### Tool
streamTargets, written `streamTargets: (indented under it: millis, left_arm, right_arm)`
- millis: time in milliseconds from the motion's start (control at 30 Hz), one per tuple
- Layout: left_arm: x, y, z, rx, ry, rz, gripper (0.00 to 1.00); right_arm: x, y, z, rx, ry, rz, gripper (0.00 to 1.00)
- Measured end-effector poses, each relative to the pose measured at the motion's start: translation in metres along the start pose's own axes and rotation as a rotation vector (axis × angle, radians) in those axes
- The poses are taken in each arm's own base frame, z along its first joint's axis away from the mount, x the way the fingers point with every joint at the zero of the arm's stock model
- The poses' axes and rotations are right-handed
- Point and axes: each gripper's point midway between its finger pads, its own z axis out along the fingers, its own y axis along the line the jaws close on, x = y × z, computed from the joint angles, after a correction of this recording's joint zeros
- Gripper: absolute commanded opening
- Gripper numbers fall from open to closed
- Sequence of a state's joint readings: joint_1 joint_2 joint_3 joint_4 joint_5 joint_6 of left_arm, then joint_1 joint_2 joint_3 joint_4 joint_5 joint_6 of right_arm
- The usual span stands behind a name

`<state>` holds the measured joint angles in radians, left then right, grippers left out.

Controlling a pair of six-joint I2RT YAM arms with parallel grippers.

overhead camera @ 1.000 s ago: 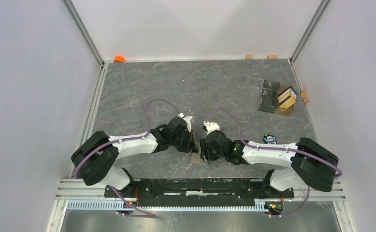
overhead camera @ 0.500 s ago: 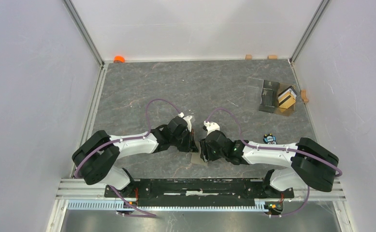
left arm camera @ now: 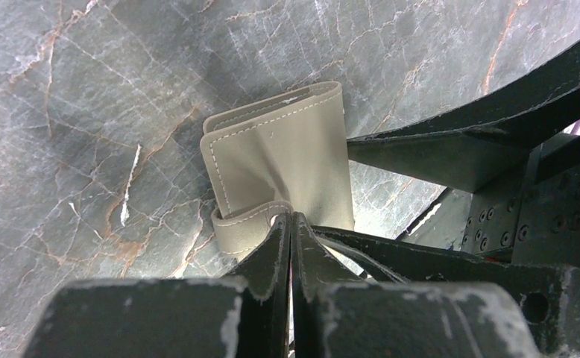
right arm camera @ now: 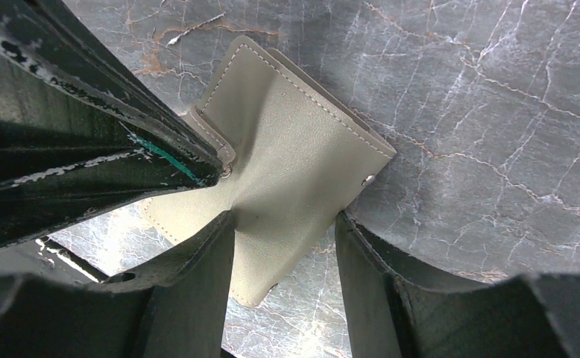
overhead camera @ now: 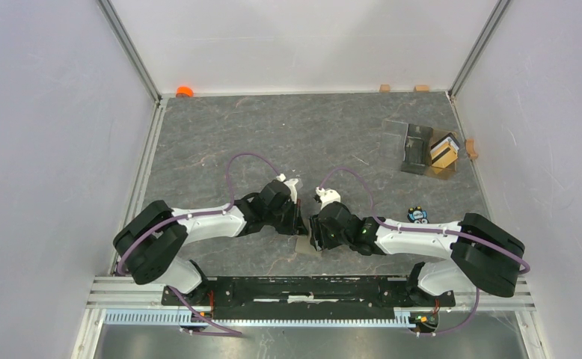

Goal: Put the credit cards into the card holder
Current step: Close the card holder at the center of the board.

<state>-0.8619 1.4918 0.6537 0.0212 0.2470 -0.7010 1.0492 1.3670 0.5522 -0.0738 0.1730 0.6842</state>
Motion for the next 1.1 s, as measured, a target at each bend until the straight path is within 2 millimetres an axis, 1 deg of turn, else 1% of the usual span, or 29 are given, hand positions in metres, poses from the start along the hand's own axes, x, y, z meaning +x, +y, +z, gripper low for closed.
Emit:
streamTargets:
  millis: [167, 367, 767, 1100]
  left_arm:
    - [-0.004, -0.002, 0.004, 0.012, -0.015, 0.005, 0.02]
    - [-0.003, -0.004, 0.009, 0.021, -0.018, 0.013, 0.02]
    - [-0.002, -0.003, 0.01, 0.054, -0.057, 0.026, 0.02]
    - [-0.001, -0.002, 0.011, 0.111, -0.124, 0.048, 0.02]
  right_arm:
    - [0.0, 0.0, 0.0, 0.001, 0.0, 0.0, 0.56]
    - [0.0, 0.0, 0.0, 0.0, -0.001, 0.0, 0.56]
    - [0.0, 0.0, 0.0, -0.001, -0.003, 0.0, 0.56]
    - [0.0, 0.0, 0.0, -0.003, -0.005, 0.001, 0.56]
